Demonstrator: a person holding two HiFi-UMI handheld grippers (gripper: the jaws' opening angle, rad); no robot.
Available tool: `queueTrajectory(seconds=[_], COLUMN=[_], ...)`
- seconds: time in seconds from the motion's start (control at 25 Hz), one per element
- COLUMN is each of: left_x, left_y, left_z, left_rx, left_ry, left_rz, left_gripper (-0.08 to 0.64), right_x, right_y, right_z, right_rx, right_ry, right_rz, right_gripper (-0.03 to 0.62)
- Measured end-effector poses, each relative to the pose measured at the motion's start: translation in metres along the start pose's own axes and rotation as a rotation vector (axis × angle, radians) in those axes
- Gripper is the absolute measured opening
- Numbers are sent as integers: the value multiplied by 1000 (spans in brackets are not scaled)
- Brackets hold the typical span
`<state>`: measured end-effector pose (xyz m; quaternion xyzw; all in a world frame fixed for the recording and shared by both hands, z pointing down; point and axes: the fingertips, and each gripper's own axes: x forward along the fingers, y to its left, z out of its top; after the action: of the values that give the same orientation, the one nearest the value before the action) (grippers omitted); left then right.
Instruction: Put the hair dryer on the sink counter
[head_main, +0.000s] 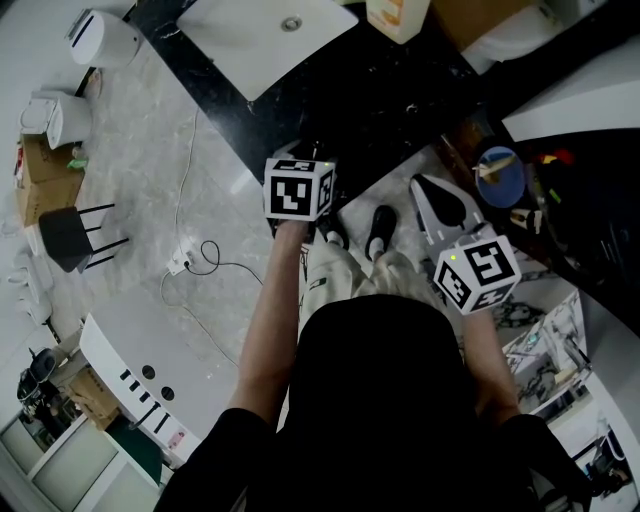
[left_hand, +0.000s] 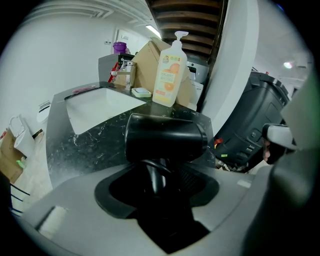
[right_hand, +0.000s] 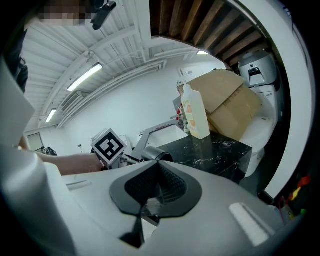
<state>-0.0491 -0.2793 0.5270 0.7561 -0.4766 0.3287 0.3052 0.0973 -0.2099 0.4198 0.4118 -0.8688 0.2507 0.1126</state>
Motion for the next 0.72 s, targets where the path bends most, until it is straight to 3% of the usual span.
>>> queueTrajectory(seconds=[0.72], left_x=[-26], left_y=[2], left_z=[0], left_rx=[16], left_ry=[-28], left_rz=[31], left_gripper=[249], right_x=[-1], right_y=[4], right_z=[2], right_rx=[-1], right_ry=[-23], right_rz=[19], right_gripper=[9])
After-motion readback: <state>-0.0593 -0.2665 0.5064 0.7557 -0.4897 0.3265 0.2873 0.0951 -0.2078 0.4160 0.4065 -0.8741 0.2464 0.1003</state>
